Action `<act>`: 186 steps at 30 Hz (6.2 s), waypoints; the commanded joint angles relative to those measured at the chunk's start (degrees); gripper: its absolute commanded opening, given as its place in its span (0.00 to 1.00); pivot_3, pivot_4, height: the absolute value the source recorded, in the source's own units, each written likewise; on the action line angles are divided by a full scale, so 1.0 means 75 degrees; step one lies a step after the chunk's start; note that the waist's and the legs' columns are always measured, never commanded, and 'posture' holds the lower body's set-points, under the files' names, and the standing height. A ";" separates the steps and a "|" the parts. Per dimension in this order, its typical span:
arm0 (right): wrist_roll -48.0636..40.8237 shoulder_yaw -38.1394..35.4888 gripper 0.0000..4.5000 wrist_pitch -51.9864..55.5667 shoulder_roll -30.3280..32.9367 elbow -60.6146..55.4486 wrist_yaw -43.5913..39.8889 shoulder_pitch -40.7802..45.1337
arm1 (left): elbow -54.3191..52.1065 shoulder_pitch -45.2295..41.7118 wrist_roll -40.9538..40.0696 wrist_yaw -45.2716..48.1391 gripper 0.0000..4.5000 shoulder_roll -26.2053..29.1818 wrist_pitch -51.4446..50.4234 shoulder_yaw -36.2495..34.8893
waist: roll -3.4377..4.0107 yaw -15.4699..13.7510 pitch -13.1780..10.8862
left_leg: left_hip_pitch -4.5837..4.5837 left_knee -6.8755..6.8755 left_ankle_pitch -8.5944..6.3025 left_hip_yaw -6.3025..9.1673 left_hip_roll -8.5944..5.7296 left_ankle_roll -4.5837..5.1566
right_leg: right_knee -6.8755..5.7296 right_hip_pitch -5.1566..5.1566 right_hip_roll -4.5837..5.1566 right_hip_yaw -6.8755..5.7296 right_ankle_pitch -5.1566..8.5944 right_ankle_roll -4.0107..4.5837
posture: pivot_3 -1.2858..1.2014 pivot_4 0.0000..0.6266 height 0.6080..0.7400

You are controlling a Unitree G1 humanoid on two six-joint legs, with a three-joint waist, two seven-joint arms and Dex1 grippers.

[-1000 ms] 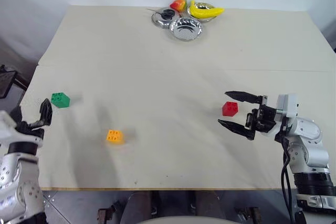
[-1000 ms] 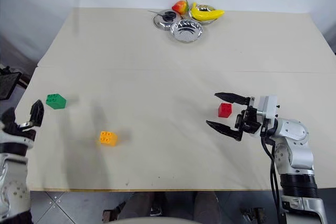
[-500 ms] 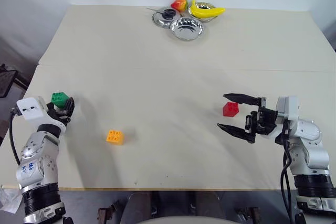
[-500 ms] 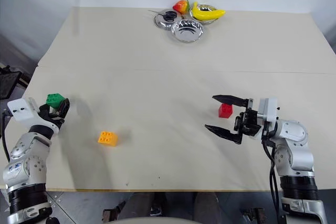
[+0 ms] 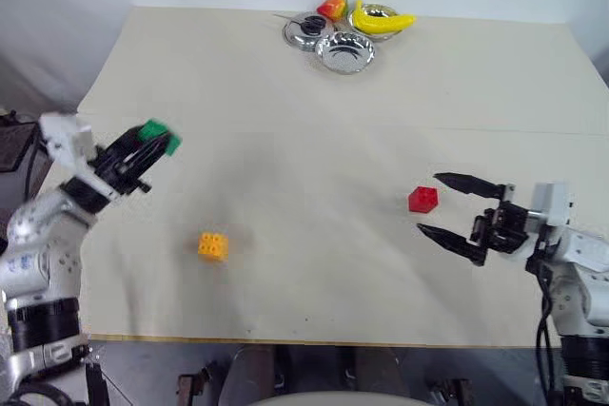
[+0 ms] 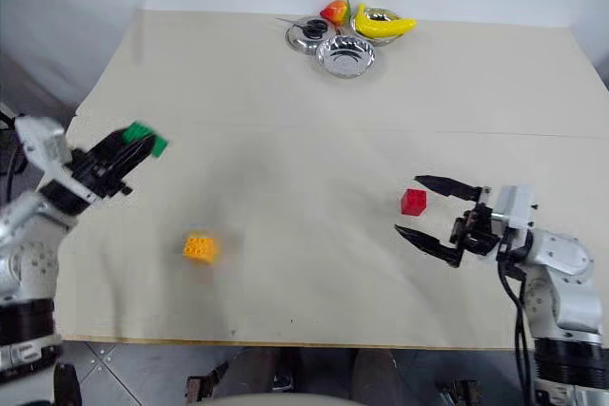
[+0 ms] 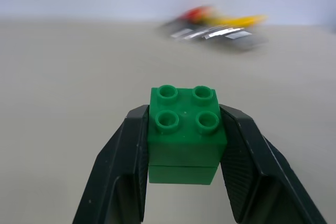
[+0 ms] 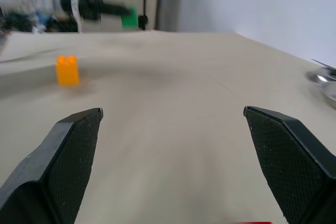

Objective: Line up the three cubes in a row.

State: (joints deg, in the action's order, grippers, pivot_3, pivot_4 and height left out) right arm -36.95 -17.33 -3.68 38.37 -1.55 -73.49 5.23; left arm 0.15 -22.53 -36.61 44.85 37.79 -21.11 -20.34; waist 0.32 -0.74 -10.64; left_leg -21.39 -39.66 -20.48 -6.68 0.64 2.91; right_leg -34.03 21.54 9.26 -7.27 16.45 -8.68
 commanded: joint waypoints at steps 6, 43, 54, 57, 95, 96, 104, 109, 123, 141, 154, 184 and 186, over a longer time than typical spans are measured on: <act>-0.0305 -0.2057 1.00 0.0328 0.1485 0.0095 -0.0737 -0.1402 | 0.0181 -0.2752 0.0105 0.3122 0.33 -0.0612 -0.0821 0.3328 | 0.0006 -0.0098 0.0000 | 0.0001 -0.0001 0.0000 -0.0019 -0.0015 0.0001 | 0.0010 -0.0002 -0.0022 0.0008 0.0000 -0.0001 | 0.52 0.24 1.00; -0.0362 -0.3512 1.00 0.0940 0.0324 -0.2331 0.0152 -0.4791 | 0.7840 -0.5719 0.4871 0.3235 0.33 -0.4082 0.3512 0.5017 | -0.0021 -0.0088 -0.0016 | -0.0025 -0.0036 -0.0008 -0.0017 0.0040 0.0002 | 0.0020 0.0020 -0.0064 0.0036 -0.0003 -0.0005 | 0.52 0.24 1.00; -0.0377 -0.3289 1.00 0.1012 0.0380 -0.2309 0.0308 -0.4354 | 0.7920 -0.5691 0.4971 0.3286 0.68 -0.4129 0.3495 0.4776 | -0.0021 -0.0101 -0.0015 | -0.0027 -0.0039 -0.0008 -0.0015 0.0036 0.0003 | 0.0017 0.0020 -0.0063 0.0035 -0.0003 -0.0005 | 0.52 0.24 1.00; -0.0379 -0.3260 1.00 0.1013 0.0430 -0.2232 0.0316 -0.4205 | 0.7594 -0.5764 0.4700 0.3749 0.88 -0.4137 0.3399 0.4585 | -0.0021 -0.0105 -0.0015 | -0.0029 -0.0042 -0.0008 -0.0013 0.0036 0.0003 | 0.0017 0.0020 -0.0063 0.0034 -0.0004 -0.0006 | 0.52 0.24 1.00; 0.0010 0.1560 1.00 0.0803 -0.0151 -0.1274 -0.0970 0.0660 | 0.0084 0.4302 0.0853 0.3567 1.00 0.0594 0.0695 -0.2424 | 0.0000 0.0105 -0.0015 | -0.0007 -0.0048 -0.0007 0.0018 0.0060 -0.0032 | -0.0029 0.0010 -0.0052 0.0013 0.0013 0.0026 | 0.52 0.24 1.00; -0.0007 0.1595 1.00 0.0827 -0.0143 -0.1273 -0.1007 0.0664 | -0.0036 0.4531 0.0755 0.3559 1.00 0.0549 0.0631 -0.2448 | -0.0001 0.0100 -0.0014 | -0.0008 -0.0048 -0.0008 0.0019 0.0060 -0.0034 | -0.0030 0.0010 -0.0051 0.0013 0.0013 0.0026 | 0.52 0.24 1.00; 0.0157 0.1184 1.00 0.0487 0.0247 -0.0741 -0.1365 0.0417 | -0.0505 0.4424 0.0882 0.3483 1.00 0.0304 0.1319 -0.1496 | 0.0001 0.0109 -0.0013 | -0.0001 -0.0044 -0.0012 0.0018 0.0039 -0.0038 | -0.0054 0.0021 0.0023 -0.0001 0.0018 0.0036 | 0.52 0.24 1.00; 0.0365 0.0623 1.00 0.0109 0.0801 -0.0032 -0.1710 -0.0364 | -0.0111 0.3445 0.1485 0.3742 1.00 0.0334 0.2135 -0.0023 | 0.0001 0.0054 -0.0013 | -0.0002 -0.0041 -0.0012 0.0015 0.0013 -0.0013 | -0.0062 0.0015 0.0020 -0.0018 0.0019 0.0036 | 0.52 0.24 1.00; 0.0284 -0.0248 1.00 0.0008 0.0777 -0.0514 -0.1108 -0.1816 | 0.1222 0.2093 0.1691 0.4988 0.59 0.0827 0.2941 0.1357 | 0.0003 0.0133 -0.0012 | 0.0015 -0.0036 -0.0012 -0.0010 0.0030 -0.0012 | -0.0063 0.0015 0.0007 -0.0007 0.0018 0.0034 | 0.52 0.24 1.00; 0.0309 -0.1192 1.00 -0.0234 0.0762 -0.0828 -0.0409 -0.2836 | 0.3712 -0.2673 0.2521 0.5274 0.33 -0.0954 0.2619 0.3616 | 0.0007 -0.0091 -0.0010 | 0.0006 -0.0048 -0.0006 -0.0018 -0.0018 0.0000 | -0.0050 0.0001 -0.0016 -0.0013 0.0010 0.0019 | 0.52 0.24 1.00; 0.0125 -0.2025 1.00 -0.0057 0.0307 -0.2218 0.0368 -0.4349 | 0.9019 -0.5010 0.4135 0.5195 0.33 -0.2038 0.5516 0.3779 | -0.0010 -0.0077 -0.0019 | -0.0012 -0.0044 -0.0010 -0.0014 0.0021 -0.0009 | -0.0005 0.0010 -0.0063 -0.0001 0.0005 0.0011 | 0.52 0.24 1.00; 0.0038 -0.2199 1.00 -0.0075 0.0701 -0.1194 0.0186 -0.3333 | 0.6973 -0.3510 0.3192 0.6243 0.89 -0.0577 0.5249 0.2440 | -0.0010 0.0129 -0.0018 | -0.0012 -0.0044 -0.0010 -0.0009 0.0049 -0.0006 | -0.0021 0.0018 -0.0063 0.0009 0.0005 0.0010 | 0.52 0.24 1.00; -0.0017 -0.2265 1.00 -0.0110 0.0813 -0.0850 0.0012 -0.3117 | 0.5704 -0.2540 0.2720 0.5912 0.89 -0.0128 0.4656 0.2045 | -0.0010 0.0179 -0.0018 | -0.0007 -0.0042 -0.0010 -0.0013 0.0054 -0.0006 | -0.0021 0.0018 -0.0063 0.0015 0.0005 0.0010 | 0.52 0.24 1.00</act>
State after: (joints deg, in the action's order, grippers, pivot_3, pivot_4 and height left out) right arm -35.47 -32.39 -3.69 43.59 -8.94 -72.11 -18.92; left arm 50.16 -44.20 -12.55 86.01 35.06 16.65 -2.44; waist 0.24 0.60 -10.77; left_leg -21.44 -39.98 -20.56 -6.76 1.07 2.87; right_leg -34.20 21.66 8.79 -7.17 16.49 -8.60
